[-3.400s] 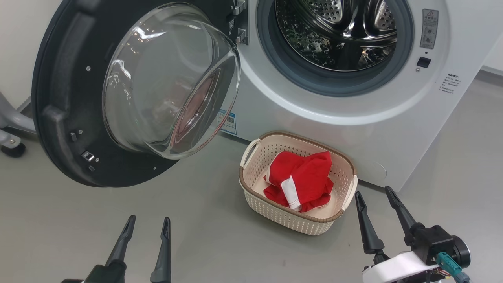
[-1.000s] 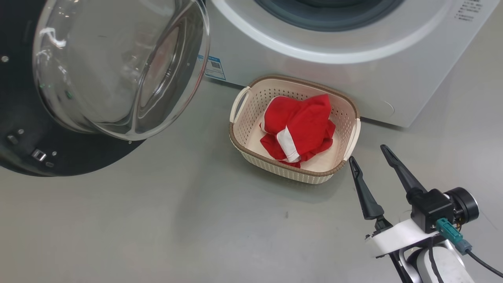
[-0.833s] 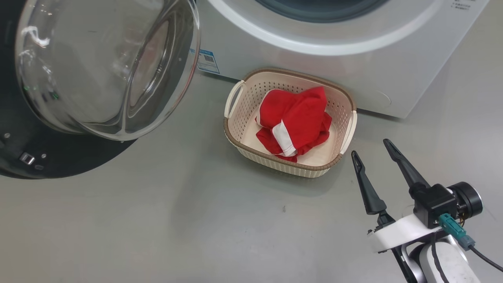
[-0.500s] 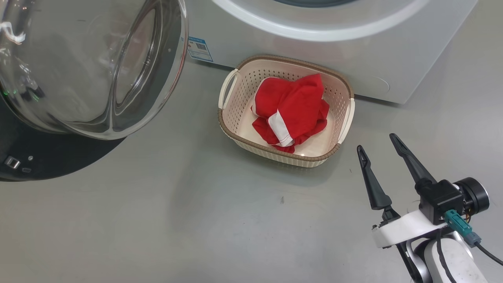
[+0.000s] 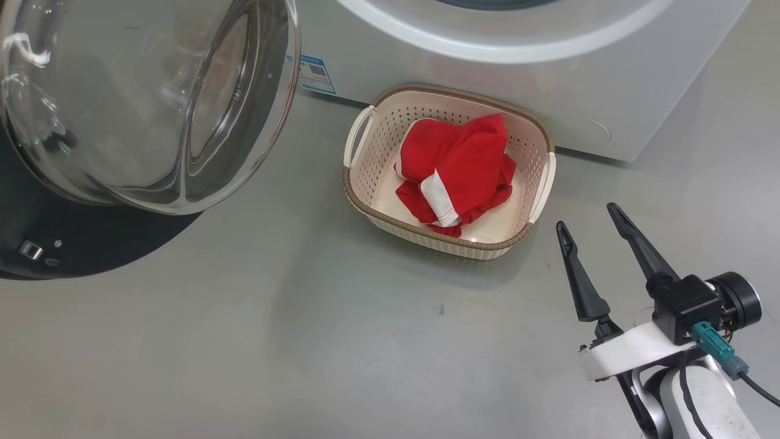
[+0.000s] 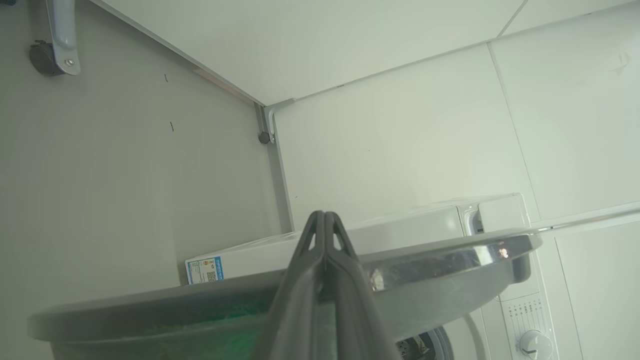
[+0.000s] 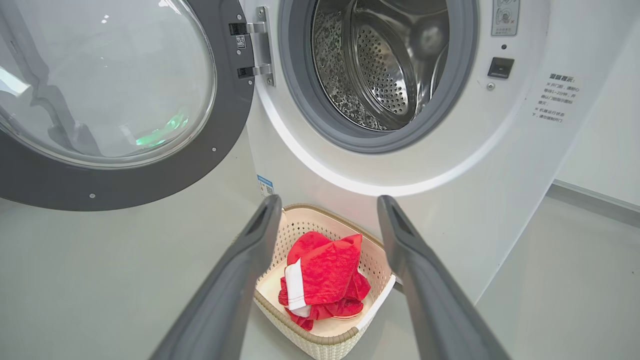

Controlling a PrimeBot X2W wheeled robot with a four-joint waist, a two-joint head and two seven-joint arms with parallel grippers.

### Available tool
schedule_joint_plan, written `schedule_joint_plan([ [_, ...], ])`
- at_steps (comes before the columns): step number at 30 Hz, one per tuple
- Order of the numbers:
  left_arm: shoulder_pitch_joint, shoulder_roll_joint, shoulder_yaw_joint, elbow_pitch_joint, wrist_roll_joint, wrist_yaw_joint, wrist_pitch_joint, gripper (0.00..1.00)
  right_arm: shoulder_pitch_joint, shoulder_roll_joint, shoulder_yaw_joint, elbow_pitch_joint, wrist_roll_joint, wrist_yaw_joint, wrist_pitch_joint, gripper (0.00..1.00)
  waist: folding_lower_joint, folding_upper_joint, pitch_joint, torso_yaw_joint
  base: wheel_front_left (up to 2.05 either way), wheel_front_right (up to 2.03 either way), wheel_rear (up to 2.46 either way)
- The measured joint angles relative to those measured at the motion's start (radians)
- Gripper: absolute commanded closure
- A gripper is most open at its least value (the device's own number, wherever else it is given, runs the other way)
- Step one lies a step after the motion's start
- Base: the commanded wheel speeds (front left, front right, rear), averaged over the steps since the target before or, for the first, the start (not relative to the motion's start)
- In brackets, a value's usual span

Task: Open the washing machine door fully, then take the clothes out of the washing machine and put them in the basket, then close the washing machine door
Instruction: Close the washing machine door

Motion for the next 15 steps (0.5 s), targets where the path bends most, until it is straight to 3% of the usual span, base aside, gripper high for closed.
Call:
schedule_joint_plan([
  [15,0.014,-0.015,-0.024,0.002,-0.083,-0.055,0.153,1.0,0.0,0.0,0.0,0.017,0.001,0.0,-0.003,0.0,0.0,0.0,-0.011,0.025,0.0,0.0,0.0],
])
